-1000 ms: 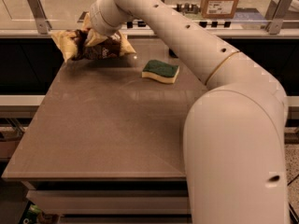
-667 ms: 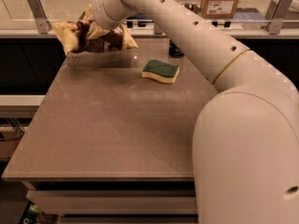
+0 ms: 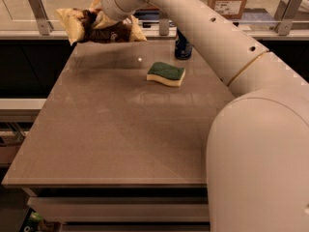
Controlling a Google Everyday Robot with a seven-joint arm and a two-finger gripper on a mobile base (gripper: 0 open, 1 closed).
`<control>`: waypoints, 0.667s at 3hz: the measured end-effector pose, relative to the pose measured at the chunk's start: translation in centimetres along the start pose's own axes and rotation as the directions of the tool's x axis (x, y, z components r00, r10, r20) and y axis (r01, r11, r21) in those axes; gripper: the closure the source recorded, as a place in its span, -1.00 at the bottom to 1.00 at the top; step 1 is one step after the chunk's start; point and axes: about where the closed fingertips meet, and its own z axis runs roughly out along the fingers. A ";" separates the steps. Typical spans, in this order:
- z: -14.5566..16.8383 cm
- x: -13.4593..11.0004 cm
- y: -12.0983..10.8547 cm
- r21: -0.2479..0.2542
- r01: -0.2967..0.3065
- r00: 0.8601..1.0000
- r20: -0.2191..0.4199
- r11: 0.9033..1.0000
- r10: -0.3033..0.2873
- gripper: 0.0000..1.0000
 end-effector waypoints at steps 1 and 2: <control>-1.1 0.2 -1.4 0.027 0.012 1.000 -0.010 1.000 -0.011 1.00; -2.4 -0.1 -2.7 0.051 0.033 0.999 -0.028 0.998 -0.032 1.00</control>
Offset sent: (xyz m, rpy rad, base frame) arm -0.0029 -0.0251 0.0641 -0.0009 -0.1178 -0.0461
